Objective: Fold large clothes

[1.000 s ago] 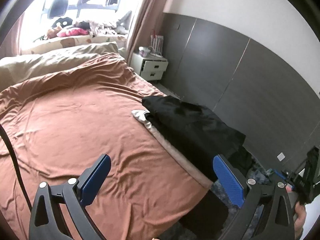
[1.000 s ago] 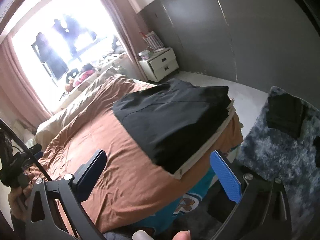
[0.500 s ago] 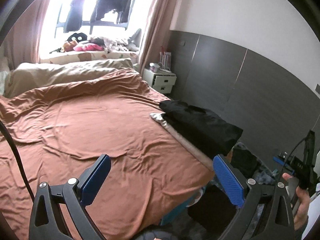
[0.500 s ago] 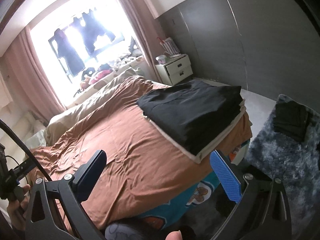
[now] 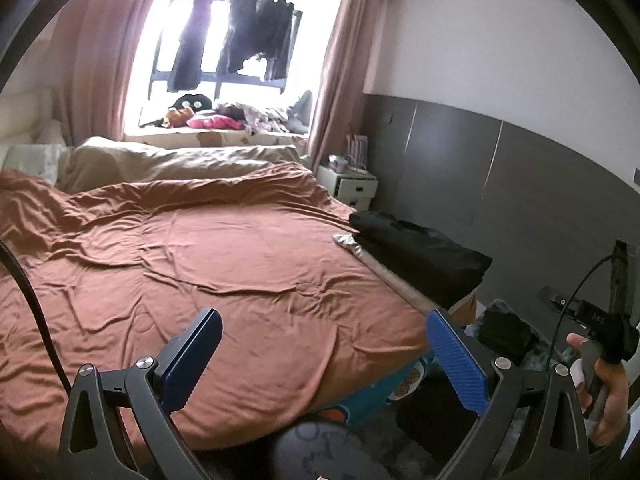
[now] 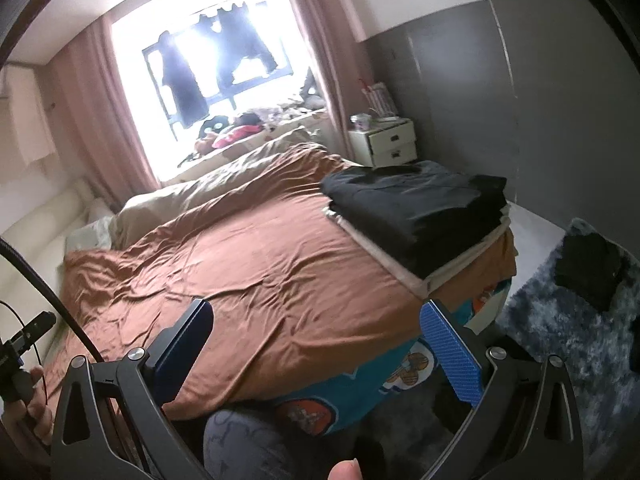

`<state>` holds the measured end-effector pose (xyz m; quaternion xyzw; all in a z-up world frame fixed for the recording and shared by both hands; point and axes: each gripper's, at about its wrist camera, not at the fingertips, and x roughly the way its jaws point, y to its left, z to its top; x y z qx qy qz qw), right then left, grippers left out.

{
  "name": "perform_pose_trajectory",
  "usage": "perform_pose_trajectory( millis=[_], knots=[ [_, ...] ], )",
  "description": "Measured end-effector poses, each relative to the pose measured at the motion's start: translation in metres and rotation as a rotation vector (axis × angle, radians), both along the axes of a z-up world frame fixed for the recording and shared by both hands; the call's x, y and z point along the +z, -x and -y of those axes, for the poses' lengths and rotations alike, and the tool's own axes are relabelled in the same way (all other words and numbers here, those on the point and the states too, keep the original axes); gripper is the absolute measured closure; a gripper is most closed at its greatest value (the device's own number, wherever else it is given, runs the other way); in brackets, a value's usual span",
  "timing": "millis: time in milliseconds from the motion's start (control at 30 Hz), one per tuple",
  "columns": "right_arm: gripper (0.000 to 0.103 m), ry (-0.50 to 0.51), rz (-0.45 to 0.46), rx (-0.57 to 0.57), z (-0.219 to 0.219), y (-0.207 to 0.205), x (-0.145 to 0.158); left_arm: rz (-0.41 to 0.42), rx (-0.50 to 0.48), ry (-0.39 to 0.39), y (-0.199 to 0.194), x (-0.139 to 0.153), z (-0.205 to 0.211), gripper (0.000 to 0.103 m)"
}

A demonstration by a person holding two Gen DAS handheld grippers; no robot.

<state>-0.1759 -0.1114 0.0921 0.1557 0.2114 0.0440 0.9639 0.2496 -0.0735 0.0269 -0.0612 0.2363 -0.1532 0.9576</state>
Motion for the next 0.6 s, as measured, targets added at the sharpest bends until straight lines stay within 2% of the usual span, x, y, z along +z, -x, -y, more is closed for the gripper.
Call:
perform_pose_trajectory(
  millis=[367, 600],
  knots=[
    [0.0, 0.103, 0.098, 0.071, -0.02, 0.067, -0.023, 0.081, 0.082, -0.027, 0.103, -0.016, -0.023, 0.0],
    [0.0, 0.122, 0.128, 0.095, -0.029, 0.101, -0.04, 0.134, 0.117, -0.044, 0.155, -0.028, -0.028, 0.0]
  ],
)
